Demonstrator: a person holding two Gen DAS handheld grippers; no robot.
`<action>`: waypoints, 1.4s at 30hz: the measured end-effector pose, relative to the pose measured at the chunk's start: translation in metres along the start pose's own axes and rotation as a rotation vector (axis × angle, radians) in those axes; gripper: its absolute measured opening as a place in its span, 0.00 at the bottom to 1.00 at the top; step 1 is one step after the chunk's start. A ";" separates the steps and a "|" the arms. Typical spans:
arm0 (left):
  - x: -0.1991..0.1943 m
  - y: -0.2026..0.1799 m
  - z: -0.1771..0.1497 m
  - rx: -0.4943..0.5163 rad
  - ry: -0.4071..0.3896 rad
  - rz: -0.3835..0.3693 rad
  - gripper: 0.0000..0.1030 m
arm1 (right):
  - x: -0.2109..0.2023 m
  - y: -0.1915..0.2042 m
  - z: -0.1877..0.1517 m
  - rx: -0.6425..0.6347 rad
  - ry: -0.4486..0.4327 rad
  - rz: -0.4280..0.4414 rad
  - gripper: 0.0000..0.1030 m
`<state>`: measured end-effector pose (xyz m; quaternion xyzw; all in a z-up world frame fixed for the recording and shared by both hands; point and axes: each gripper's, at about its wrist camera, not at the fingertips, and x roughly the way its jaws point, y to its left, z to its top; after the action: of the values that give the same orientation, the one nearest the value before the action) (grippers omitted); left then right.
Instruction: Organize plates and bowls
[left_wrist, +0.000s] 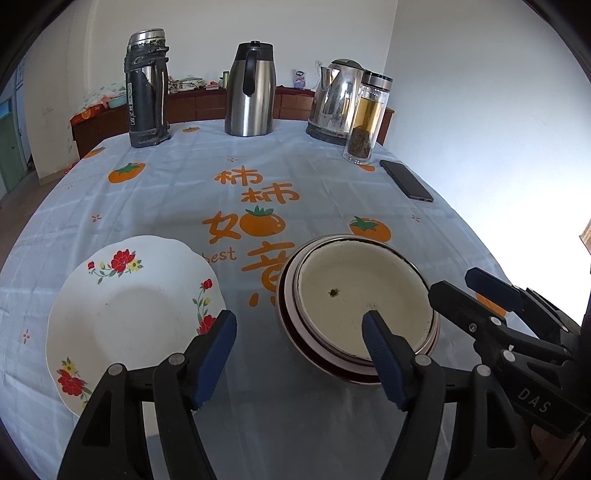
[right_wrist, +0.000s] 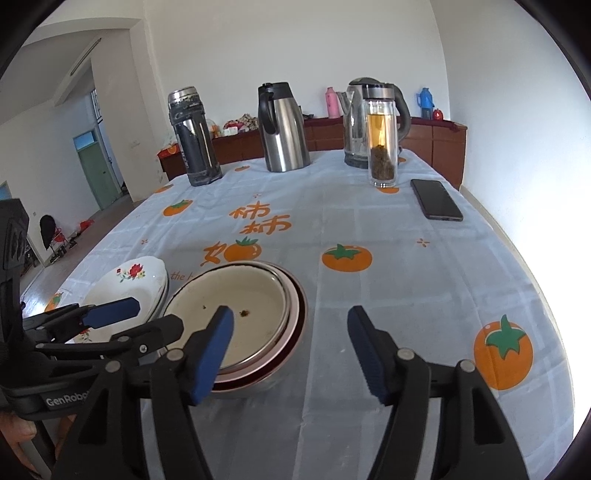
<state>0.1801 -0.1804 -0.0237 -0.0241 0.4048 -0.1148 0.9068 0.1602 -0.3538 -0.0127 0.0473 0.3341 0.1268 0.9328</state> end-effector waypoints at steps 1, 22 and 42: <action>0.000 0.001 0.001 -0.005 0.011 0.005 0.70 | 0.001 0.000 0.002 -0.005 0.006 -0.003 0.57; 0.020 -0.004 0.003 -0.010 0.071 -0.037 0.46 | 0.028 -0.004 0.000 0.028 0.123 0.048 0.33; 0.023 -0.006 0.007 -0.013 0.106 0.031 0.34 | 0.025 0.001 0.003 0.028 0.121 -0.012 0.21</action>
<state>0.1989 -0.1915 -0.0348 -0.0178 0.4534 -0.0993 0.8856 0.1807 -0.3464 -0.0251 0.0505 0.3920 0.1192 0.9108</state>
